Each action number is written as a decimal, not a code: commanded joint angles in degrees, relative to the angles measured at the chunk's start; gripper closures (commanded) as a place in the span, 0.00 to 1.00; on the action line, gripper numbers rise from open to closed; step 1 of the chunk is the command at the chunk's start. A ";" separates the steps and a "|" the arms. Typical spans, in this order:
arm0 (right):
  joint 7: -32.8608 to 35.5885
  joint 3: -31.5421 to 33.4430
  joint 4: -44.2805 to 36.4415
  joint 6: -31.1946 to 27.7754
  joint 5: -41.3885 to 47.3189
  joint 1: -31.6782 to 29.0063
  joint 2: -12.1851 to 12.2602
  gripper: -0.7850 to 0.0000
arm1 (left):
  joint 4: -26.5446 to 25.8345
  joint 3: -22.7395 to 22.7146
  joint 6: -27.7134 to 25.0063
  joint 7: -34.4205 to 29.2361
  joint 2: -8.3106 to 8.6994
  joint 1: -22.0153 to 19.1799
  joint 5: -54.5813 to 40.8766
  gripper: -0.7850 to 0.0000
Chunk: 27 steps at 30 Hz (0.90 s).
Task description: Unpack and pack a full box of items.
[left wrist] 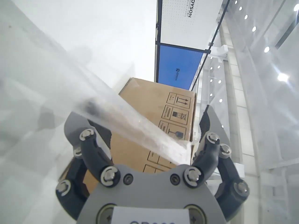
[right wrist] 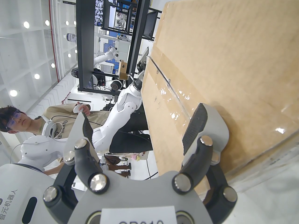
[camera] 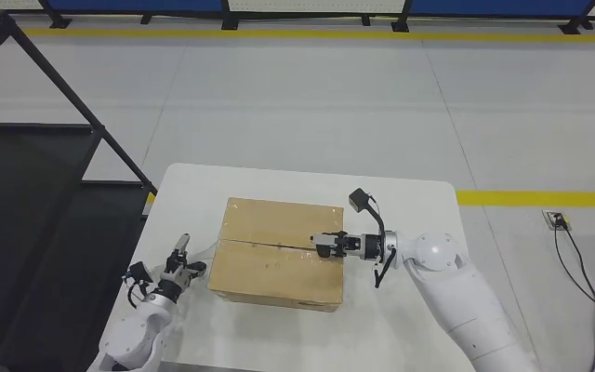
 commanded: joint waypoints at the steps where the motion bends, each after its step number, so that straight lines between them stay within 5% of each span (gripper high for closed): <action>1: 0.00 0.00 0.00 0.00 0.00 0.00 0.00 0.00 | 1.59 0.15 -0.72 -0.05 -0.20 -1.59 -1.10 0.00; 9: 0.00 0.00 0.00 0.00 0.00 0.00 0.00 0.00 | -0.54 -2.67 -5.75 -0.44 -0.07 -2.06 0.02 0.00; 27: 0.00 0.00 0.00 0.00 0.00 0.00 0.00 0.00 | -24.32 -7.74 -5.90 5.81 0.70 6.66 18.78 0.00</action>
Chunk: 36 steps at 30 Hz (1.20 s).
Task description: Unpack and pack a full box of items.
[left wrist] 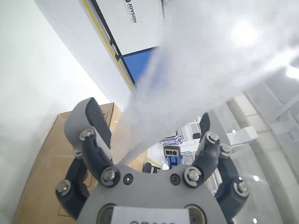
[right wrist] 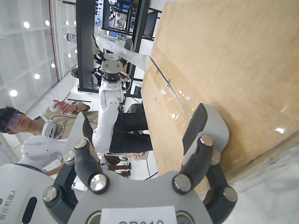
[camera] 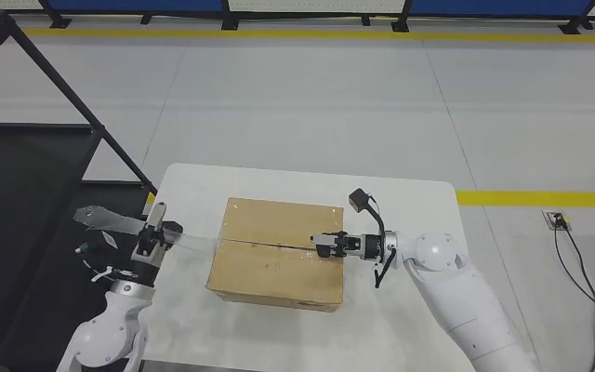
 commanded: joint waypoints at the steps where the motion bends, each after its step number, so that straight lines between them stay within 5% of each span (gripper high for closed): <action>1: 0.00 0.00 0.00 0.00 0.00 0.00 0.00 0.00 | -1.79 -0.03 0.40 0.65 -0.05 0.51 1.24 0.00; 17: 0.00 0.00 0.00 0.00 0.00 0.00 0.00 0.00 | -7.30 5.15 3.08 -0.02 -0.60 -1.32 10.24 0.00; 36: -2.83 1.81 -5.92 0.70 -1.14 -3.66 0.87 0.00 | -5.40 14.40 5.44 -0.94 -2.03 -6.98 14.11 0.00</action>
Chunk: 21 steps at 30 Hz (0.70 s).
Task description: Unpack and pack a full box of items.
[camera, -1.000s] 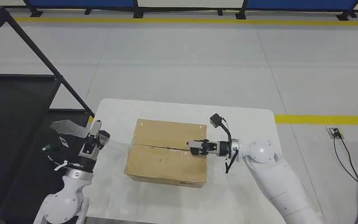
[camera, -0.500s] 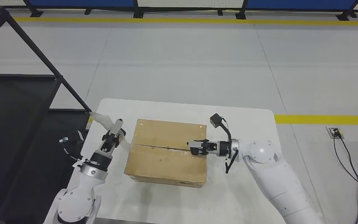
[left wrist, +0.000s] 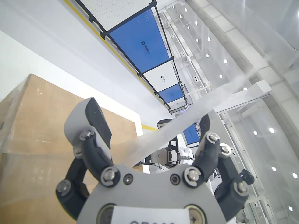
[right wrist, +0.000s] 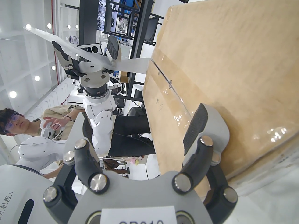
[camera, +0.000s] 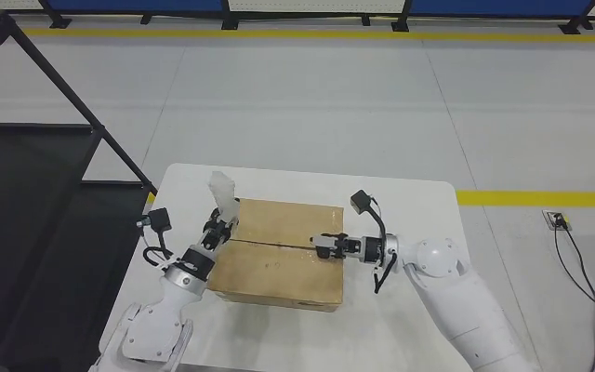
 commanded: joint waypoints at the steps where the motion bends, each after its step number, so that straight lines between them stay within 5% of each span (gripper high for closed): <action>1: -0.35 0.58 -1.20 0.05 -0.06 -0.72 0.23 0.00 | 0.38 0.66 0.17 -0.07 -0.14 -0.45 0.39 0.00; 21: -0.44 2.35 -3.54 0.43 1.31 -3.03 1.24 0.00 | 3.22 3.83 1.46 -1.80 -1.13 -3.10 1.38 0.00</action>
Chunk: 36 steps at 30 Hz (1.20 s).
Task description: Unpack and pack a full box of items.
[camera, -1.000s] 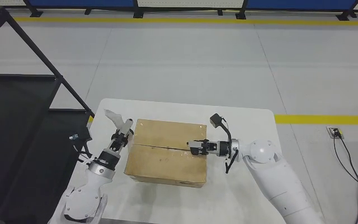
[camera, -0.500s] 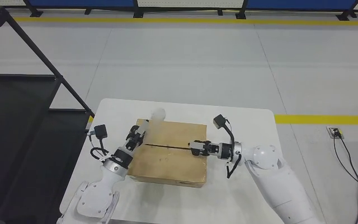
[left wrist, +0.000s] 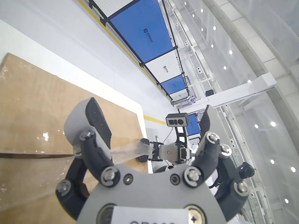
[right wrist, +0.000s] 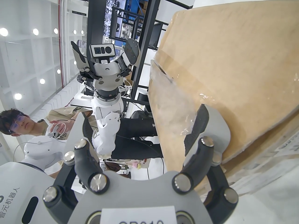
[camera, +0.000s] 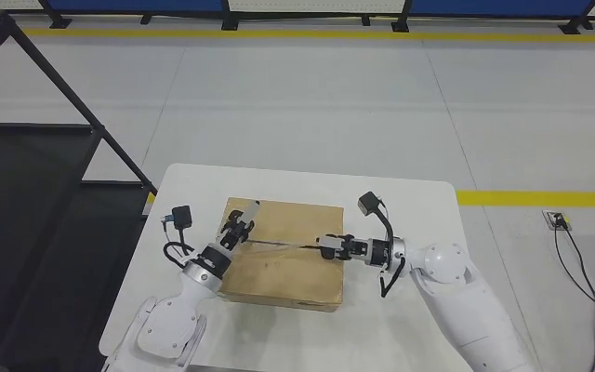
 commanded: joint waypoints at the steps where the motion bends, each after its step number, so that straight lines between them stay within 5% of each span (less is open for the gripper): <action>1: 0.40 0.30 -0.27 -0.14 0.61 -0.38 0.13 0.00 | 0.13 0.08 0.02 0.00 -0.08 -0.12 0.09 0.00; 16: 0.82 0.91 -1.00 1.66 1.21 -0.28 0.68 0.00 | -2.69 -4.86 -2.25 -2.93 0.13 3.76 -4.56 0.00; 36: -0.68 4.11 -6.75 -0.41 1.39 -3.91 2.06 0.00 | 2.90 -5.92 -3.00 -9.86 0.46 4.15 -4.18 0.00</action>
